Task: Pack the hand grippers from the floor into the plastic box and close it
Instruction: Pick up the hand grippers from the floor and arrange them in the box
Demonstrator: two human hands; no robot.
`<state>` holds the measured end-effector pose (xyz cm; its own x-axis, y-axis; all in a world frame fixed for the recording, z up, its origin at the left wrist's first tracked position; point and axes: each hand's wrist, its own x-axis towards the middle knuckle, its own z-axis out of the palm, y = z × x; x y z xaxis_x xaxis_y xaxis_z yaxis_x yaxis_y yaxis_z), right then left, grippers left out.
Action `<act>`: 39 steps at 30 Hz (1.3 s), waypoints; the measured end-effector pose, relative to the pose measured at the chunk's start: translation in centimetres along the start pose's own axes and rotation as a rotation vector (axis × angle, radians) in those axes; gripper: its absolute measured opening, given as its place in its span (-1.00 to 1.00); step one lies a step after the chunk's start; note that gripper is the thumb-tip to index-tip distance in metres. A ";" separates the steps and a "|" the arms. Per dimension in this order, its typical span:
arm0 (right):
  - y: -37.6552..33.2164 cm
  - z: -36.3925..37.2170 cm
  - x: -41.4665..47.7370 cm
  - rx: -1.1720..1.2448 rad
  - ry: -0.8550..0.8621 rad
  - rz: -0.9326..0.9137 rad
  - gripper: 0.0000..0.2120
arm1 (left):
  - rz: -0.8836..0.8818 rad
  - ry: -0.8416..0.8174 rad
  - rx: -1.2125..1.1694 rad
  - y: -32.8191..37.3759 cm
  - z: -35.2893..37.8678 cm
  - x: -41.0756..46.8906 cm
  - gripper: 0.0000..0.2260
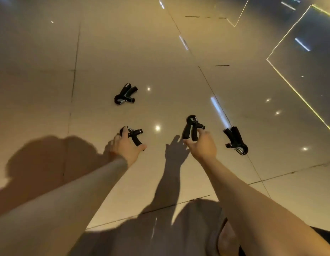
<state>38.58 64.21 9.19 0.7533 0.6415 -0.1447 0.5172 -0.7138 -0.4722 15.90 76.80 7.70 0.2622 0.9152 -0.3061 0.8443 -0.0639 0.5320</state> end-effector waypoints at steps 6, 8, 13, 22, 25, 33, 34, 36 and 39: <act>1.6 5.4 7.9 -0.102 -0.003 0.115 -0.17 | -0.101 0.077 0.016 -1.9 6.5 4.7 0.04; 1.8 6.8 9.6 -0.120 0.026 0.170 -0.06 | -0.079 0.132 0.101 -2.6 8.1 5.3 0.07; 2.2 9.2 11.6 -0.172 0.047 0.184 -0.12 | -0.026 0.172 0.160 -3.1 10.0 6.6 0.01; 3.9 9.9 9.7 -0.157 0.038 0.026 -0.35 | 0.057 0.145 0.065 -2.9 10.8 8.9 0.01; 4.3 10.4 8.9 -0.201 0.043 0.034 -0.30 | 0.028 0.201 0.114 -2.6 11.5 8.2 0.01; 4.9 10.4 6.1 -0.101 0.002 0.054 -0.43 | -0.017 0.127 0.072 -2.4 11.2 7.3 -0.13; 5.0 10.3 5.4 -0.090 0.000 0.052 -0.42 | -0.006 0.127 0.068 -2.6 11.1 6.9 -0.17; 5.3 9.9 3.8 -0.069 0.007 0.036 -0.43 | 0.059 0.136 0.064 -3.1 10.8 5.8 -0.27; 5.4 9.0 1.6 -0.034 0.027 0.002 -0.43 | 0.144 0.138 0.019 -2.9 9.6 4.0 -0.29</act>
<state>38.88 63.90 -1.45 0.7648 0.6327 -0.1217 0.5289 -0.7244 -0.4421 18.93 76.79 -2.65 0.3151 0.9420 -0.1158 0.8119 -0.2044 0.5469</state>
